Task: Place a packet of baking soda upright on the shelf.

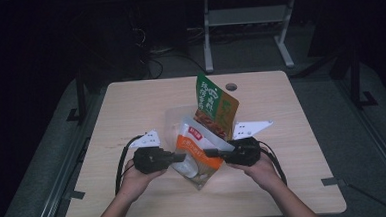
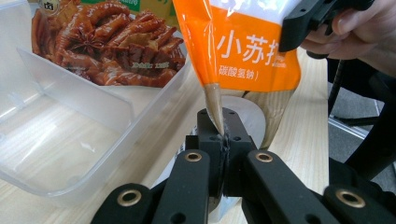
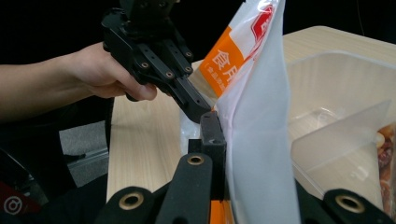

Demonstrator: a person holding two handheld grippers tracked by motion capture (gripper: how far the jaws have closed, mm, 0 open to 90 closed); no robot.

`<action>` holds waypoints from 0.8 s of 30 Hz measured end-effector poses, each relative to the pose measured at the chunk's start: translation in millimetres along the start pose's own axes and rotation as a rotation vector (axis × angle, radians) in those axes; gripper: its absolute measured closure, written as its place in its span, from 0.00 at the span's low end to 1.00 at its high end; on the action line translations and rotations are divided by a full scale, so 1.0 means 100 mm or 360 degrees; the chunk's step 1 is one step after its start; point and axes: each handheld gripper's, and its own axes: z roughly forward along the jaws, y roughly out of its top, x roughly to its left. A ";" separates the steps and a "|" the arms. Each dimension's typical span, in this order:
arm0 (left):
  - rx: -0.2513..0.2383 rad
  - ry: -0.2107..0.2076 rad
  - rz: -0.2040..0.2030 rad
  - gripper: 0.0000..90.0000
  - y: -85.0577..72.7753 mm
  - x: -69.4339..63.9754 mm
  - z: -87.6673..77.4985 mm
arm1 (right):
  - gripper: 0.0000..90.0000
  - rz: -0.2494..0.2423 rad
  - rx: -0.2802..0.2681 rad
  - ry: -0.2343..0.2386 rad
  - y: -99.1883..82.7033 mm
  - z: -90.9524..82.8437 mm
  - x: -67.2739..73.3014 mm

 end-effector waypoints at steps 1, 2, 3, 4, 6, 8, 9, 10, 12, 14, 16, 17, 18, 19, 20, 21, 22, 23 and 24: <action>-0.0006 0.0003 0.0000 0.98 0.00 0.01 -0.01 | 1.00 -0.0004 0.0009 0.0002 0.01 0.00 0.01; -0.0014 0.0009 -0.0006 0.96 0.01 0.02 -0.03 | 1.00 -0.0020 0.0008 0.0021 0.03 0.00 0.03; -0.0011 0.0019 0.0006 0.94 0.01 0.02 -0.04 | 1.00 -0.0027 0.0015 0.0024 0.04 0.00 0.04; -0.0011 0.0019 0.0006 0.92 0.01 0.02 -0.04 | 1.00 -0.0027 0.0015 0.0024 0.04 0.00 0.04; 0.0009 0.0035 0.0028 0.85 0.02 0.03 -0.06 | 1.00 -0.0090 0.0045 0.0024 0.07 0.03 0.08; 0.0020 0.0044 0.0040 0.80 0.03 0.01 -0.07 | 1.00 -0.0105 0.0065 0.0025 0.09 0.04 0.10; 0.0025 0.0057 0.0049 0.77 0.03 0.01 -0.08 | 1.00 -0.0108 0.0069 0.0025 0.09 0.04 0.10; 0.0025 0.0065 0.0057 0.72 0.04 0.00 -0.09 | 1.00 -0.0112 0.0082 0.0028 0.09 0.04 0.11; 0.0031 0.0124 0.0086 0.65 0.04 -0.02 -0.14 | 1.00 -0.0117 0.0092 0.0029 0.09 0.03 0.12; 0.0031 0.0146 0.0091 0.60 0.03 -0.03 -0.16 | 1.00 -0.0127 0.0098 0.0032 0.10 0.03 0.12; 0.0030 0.0206 0.0101 0.52 -0.02 -0.04 -0.22 | 1.00 -0.0129 0.0099 0.0043 0.11 0.02 0.14; 0.0040 0.0224 0.0103 0.49 -0.05 -0.04 -0.23 | 1.00 -0.0134 0.0095 0.0041 0.12 0.02 0.14; 0.0040 0.0224 0.0103 0.47 -0.05 -0.04 -0.23 | 1.00 -0.0134 0.0091 0.0039 0.12 0.01 0.15; 0.0054 0.0250 0.0085 0.44 -0.11 -0.05 -0.26 | 1.00 -0.0130 0.0089 0.0032 0.13 0.00 0.14; 0.0061 0.0259 0.0078 0.43 -0.15 -0.05 -0.27 | 1.00 -0.0130 0.0084 0.0028 0.13 -0.01 0.14; 0.0067 0.0267 0.0073 0.42 -0.19 -0.06 -0.27 | 1.00 -0.0121 0.0081 0.0023 0.14 -0.02 0.14; 0.0083 0.0272 0.0071 0.41 -0.23 -0.06 -0.28 | 1.00 -0.0123 0.0074 0.0020 0.15 -0.03 0.13; 0.0083 0.0272 0.0071 0.40 -0.23 -0.06 -0.28 | 1.00 -0.0123 0.0074 0.0020 0.15 -0.03 0.13; 0.0120 0.0289 0.0079 0.38 -0.30 -0.07 -0.28 | 1.00 -0.0127 0.0052 0.0013 0.18 -0.04 0.12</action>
